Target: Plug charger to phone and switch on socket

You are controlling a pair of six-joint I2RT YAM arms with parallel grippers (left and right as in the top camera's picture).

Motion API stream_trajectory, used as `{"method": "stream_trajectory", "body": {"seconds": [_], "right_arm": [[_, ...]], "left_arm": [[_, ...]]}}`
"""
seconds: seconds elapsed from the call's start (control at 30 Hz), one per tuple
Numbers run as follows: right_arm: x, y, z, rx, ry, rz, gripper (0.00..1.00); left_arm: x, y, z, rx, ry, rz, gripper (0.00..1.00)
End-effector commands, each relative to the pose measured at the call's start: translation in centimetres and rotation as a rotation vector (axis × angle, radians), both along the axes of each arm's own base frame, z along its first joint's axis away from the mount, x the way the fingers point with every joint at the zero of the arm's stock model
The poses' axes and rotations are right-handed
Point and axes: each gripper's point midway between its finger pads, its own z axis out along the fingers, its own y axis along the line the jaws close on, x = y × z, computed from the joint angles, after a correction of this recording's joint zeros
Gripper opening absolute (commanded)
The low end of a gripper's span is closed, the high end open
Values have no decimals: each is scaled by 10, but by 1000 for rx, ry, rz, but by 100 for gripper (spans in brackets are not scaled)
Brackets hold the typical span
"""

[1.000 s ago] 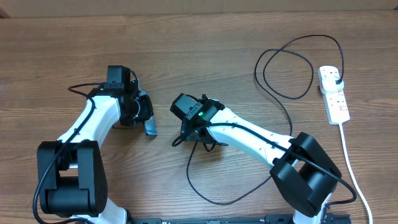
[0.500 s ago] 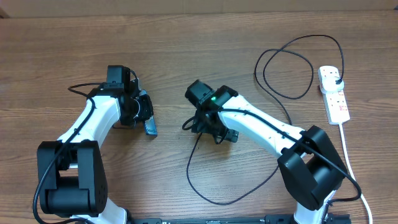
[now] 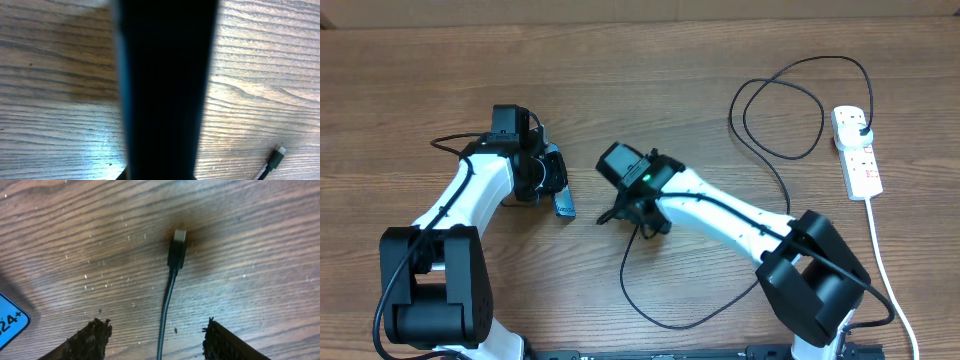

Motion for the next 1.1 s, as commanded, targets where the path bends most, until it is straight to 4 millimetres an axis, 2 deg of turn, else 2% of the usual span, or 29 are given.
{"method": "stream_trajectory", "body": {"seconds": [0.0, 0.17, 0.5, 0.73, 0.93, 1.07], "right_arm": [[1, -9, -6, -58, -43, -78, 61], [0, -11, -14, -71, -46, -86, 56], [-1, -13, -42, -106, -18, -85, 51], [-4, -19, -45, -135, -3, -85, 41], [-17, -27, -46, -165, 55, -80, 41], [-16, -25, -46, -158, 51, -81, 41]], "left_arm": [[1, -4, 5, -23, -16, -5, 4], [1, -4, 5, -23, -16, -5, 4], [1, -5, 5, -24, -14, -5, 4], [1, -5, 5, -24, -13, -5, 4], [0, -5, 5, -24, -12, -5, 4], [0, -5, 5, -28, -13, -6, 4]]}}
